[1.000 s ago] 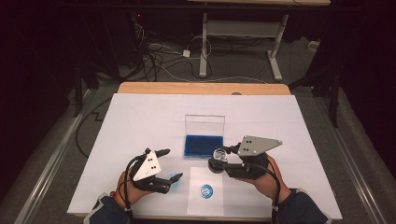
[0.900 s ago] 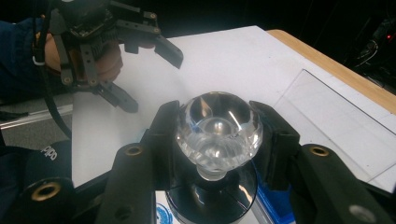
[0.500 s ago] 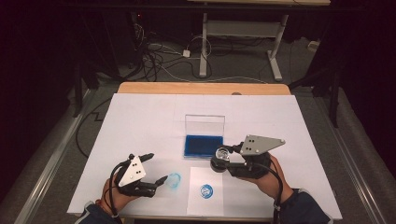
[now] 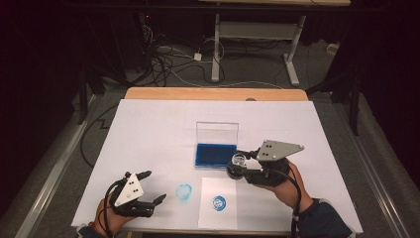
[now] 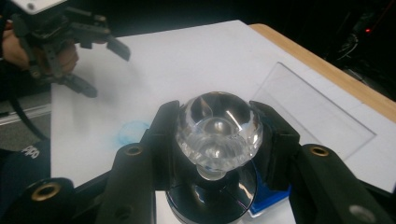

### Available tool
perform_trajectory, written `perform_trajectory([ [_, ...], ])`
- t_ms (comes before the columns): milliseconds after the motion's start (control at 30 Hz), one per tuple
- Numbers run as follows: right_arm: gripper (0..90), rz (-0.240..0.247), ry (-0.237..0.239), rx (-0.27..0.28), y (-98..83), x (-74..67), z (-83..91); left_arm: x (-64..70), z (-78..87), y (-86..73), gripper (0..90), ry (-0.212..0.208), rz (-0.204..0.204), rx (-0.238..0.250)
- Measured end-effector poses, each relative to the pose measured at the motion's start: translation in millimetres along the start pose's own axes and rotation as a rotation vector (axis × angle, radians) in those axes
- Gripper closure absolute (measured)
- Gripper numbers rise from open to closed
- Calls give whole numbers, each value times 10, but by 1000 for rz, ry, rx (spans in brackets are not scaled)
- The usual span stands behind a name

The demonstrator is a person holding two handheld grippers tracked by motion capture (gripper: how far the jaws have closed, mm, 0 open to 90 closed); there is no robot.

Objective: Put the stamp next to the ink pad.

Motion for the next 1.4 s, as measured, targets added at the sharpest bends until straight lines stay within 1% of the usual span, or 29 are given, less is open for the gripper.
perform_trajectory([
  [67, 570, -7, -2, 0, 6, 42, 26, 3, 19, -29, 147, -1, 5, -3],
  [167, 570, -2, -29, -20, -6, 144, 65, 9, 29, -47, 147, 0, 13, -6],
  [233, 570, -16, -41, -35, -14, 217, 85, 32, 25, -42, 147, -2, 10, -5],
  [333, 570, -12, -70, -55, -24, 322, 98, 58, 15, -42, 147, -2, -7, -15],
  [500, 570, -26, -92, -83, -63, 448, 80, 54, 14, -33, 147, -3, -2, -10],
  [567, 570, -23, -99, -94, -76, 479, 68, 56, 10, -33, 146, -3, -4, -11],
  [833, 570, -39, -120, -128, -149, 610, 8, 54, -7, -37, 147, -7, -8, -16],
  [1167, 570, -49, -130, -167, -227, 715, -104, 64, -23, -45, 147, -16, -9, -20],
  [1400, 570, -66, -152, -184, -307, 800, -164, 73, -24, -40, 147, -18, -6, -19],
])
Point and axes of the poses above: each handheld gripper's, and its own axes: z roughly backward along the jaws, y roughly out of its top, x roughly to its right, the point moved 10 cm from there along -z, roughly forward along the jaws, and after that the axes turned 1 degree about x, right-handed, at the moved point
